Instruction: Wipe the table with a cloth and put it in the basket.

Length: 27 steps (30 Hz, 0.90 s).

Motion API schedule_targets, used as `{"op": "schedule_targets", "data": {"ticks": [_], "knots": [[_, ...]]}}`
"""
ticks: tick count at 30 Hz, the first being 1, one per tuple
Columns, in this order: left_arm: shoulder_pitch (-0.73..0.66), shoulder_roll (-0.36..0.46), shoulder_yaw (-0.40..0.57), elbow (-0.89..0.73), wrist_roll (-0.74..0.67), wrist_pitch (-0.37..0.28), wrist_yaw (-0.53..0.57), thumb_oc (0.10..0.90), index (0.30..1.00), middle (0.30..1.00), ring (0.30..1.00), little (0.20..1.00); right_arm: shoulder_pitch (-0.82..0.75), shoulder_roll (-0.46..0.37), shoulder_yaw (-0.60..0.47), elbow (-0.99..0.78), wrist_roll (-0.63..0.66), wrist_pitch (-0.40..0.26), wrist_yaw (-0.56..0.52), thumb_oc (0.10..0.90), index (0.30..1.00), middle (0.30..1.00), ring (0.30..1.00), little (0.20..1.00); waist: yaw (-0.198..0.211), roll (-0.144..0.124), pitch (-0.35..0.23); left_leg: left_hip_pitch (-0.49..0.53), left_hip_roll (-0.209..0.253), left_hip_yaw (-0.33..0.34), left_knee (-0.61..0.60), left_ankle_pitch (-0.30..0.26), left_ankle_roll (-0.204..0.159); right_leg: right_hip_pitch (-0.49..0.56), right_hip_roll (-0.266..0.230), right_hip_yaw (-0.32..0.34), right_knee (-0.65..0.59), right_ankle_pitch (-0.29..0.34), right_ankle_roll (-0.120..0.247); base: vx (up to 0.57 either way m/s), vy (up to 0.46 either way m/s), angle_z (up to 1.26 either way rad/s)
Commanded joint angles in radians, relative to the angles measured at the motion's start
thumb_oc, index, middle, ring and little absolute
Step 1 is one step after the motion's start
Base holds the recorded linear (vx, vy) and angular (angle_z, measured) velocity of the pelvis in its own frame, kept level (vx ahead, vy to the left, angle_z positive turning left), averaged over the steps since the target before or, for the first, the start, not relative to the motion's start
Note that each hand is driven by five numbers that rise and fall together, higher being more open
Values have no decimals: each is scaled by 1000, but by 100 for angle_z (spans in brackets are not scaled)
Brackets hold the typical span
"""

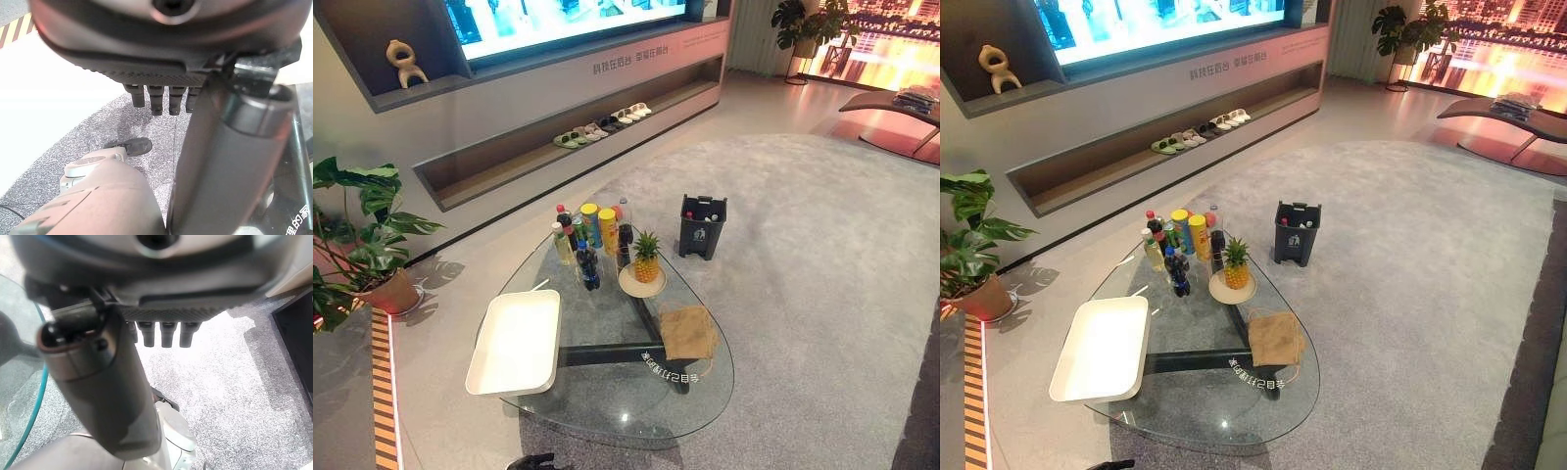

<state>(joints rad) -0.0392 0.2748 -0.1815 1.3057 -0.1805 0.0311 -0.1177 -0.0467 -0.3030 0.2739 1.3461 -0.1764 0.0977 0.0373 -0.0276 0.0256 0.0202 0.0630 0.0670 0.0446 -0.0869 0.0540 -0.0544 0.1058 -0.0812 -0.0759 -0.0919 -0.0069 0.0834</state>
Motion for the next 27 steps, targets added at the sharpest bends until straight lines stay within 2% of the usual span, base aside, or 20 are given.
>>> {"op": "schedule_targets", "data": {"ticks": [1, 27], "knots": [[-57, -3, -20, 49, 69, -1, 5, 800, 900, 900, 900, 900, -72, 5, 18, 41, -13, -6, -6, 800, 900, 900, 900, 900, 28, -34, 31, 22, -63, 26, 0, -83, 28, -28, 9, -47, 5, 28, 12, 0, 0, 0], [-63, 3, -14, 53, 58, -9, 2, 800, 900, 900, 900, 900, -70, 5, 15, 44, -14, -10, -10, 800, 900, 900, 900, 900, 24, -35, 34, 8, -66, 28, 0, -80, 31, -46, 9, -32, 5, 38, 17, 0, 0, 0]]}}
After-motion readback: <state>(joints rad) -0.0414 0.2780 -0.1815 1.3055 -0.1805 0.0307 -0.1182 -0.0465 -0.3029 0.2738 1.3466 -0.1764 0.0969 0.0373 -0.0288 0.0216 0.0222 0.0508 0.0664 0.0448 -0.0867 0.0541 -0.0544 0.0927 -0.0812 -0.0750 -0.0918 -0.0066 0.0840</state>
